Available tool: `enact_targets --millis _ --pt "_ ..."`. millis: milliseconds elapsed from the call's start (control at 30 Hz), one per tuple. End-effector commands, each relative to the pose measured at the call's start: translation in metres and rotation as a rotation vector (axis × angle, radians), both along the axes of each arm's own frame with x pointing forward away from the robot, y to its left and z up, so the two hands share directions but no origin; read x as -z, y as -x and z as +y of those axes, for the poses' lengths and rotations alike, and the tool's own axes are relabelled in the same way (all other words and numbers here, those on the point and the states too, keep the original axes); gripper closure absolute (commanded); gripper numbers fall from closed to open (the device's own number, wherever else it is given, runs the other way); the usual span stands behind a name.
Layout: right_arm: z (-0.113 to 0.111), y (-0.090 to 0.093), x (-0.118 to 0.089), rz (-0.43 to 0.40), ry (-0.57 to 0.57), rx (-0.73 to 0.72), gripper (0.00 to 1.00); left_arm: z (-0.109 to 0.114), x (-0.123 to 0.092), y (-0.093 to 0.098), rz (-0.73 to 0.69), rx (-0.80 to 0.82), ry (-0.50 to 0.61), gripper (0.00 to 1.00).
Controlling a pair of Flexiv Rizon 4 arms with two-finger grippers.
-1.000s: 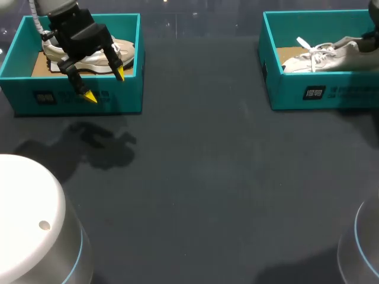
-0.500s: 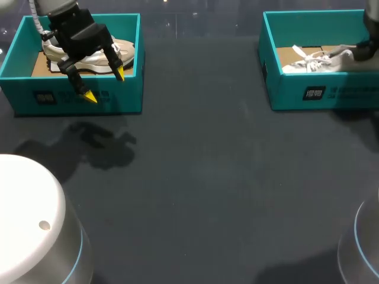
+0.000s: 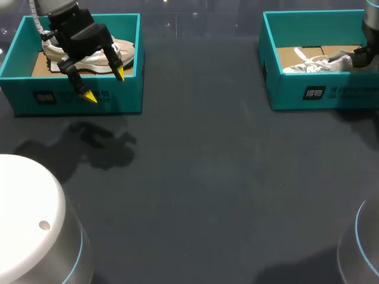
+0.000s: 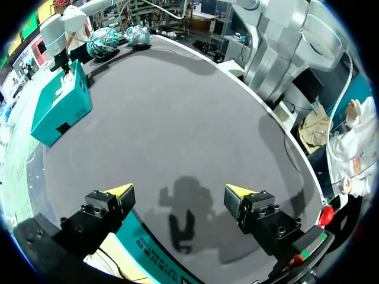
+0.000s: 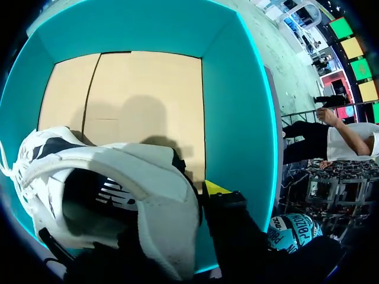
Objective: Take the shoe out of the shoebox, open the shoe tongue, remove and reinsert the insole, then place the shoe into the shoebox
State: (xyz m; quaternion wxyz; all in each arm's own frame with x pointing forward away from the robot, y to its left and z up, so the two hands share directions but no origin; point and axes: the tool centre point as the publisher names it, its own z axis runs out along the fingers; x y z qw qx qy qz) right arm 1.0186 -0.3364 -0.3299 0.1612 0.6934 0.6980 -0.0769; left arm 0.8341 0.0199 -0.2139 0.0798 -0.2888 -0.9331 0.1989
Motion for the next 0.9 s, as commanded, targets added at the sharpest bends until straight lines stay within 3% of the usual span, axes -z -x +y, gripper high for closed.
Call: enact_targets --millis 33,233,500,800,833,900 --pt "-0.005 -0.006 -0.003 0.006 0.003 0.010 1.00 0.001 0.000 0.000 -0.001 0.001 -0.002 0.00" --pt "-0.010 -0.008 -0.004 0.011 0.017 0.000 1.00 0.001 0.000 0.000 -0.001 0.001 -0.002 0.00" --pt "-0.009 -0.009 0.021 0.050 -0.019 -0.009 1.00 0.001 0.000 0.000 -0.001 0.001 -0.002 0.00" --pt "-0.011 -0.005 0.032 0.071 -0.045 -0.016 1.00 0.001 0.000 0.000 -0.001 0.001 -0.002 0.00" --pt "-0.011 -0.005 0.031 0.072 -0.046 -0.015 0.93 0.001 0.000 0.000 -0.001 0.001 -0.002 0.00" --pt "-0.009 -0.004 0.028 0.071 -0.048 -0.015 0.65 0.001 0.000 0.000 -0.001 0.001 -0.002 0.00"
